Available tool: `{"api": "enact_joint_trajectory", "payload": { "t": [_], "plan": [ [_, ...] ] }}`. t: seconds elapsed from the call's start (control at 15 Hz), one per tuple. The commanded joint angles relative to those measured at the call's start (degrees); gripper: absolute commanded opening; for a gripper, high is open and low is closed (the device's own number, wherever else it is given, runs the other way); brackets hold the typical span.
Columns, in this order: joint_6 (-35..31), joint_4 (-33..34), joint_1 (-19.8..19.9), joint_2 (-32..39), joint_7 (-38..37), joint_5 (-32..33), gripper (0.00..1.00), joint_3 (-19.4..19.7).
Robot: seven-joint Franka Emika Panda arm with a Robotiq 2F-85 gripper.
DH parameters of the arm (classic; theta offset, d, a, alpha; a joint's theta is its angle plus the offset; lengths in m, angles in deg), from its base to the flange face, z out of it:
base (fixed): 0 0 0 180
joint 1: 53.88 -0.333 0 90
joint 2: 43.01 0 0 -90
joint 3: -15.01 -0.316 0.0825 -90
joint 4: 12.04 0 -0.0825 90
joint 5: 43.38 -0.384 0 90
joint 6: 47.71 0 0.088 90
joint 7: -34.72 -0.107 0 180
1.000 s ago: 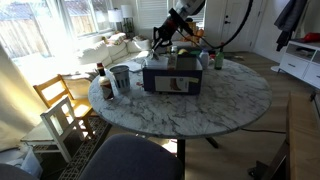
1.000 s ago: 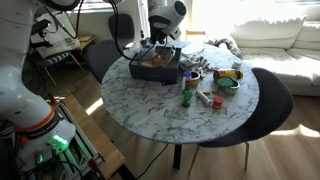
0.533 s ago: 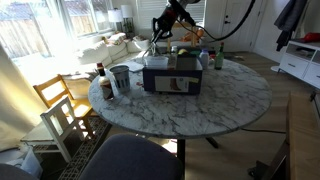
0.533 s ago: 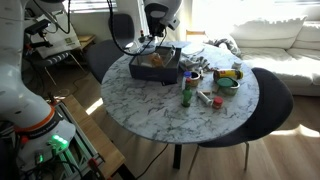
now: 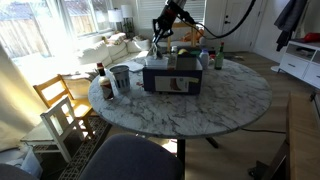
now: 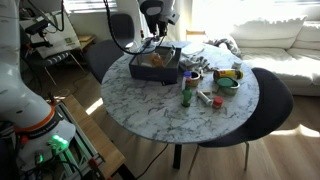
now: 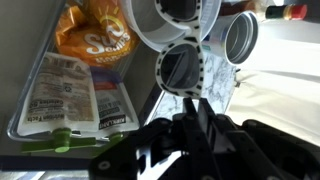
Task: Put the glasses into the jar
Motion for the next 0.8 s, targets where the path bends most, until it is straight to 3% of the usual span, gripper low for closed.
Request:
{"api": "enact_joint_trajectory", "payload": {
  "t": [0.0, 0.4, 0.53, 0.73],
  "plan": [
    [-10.0, -5.0, -3.1, -2.8, -4.3, 6.4, 0.02, 0.6],
    [-19.8, -11.4, -9.2, -8.1, -20.7, 22.7, 0.02, 3.9],
    [-21.5, -13.7, -14.8, -10.2, -29.8, 31.5, 0.02, 9.2],
    [-18.3, -15.0, -23.6, -12.6, -42.3, 44.0, 0.02, 17.6]
  ]
}}
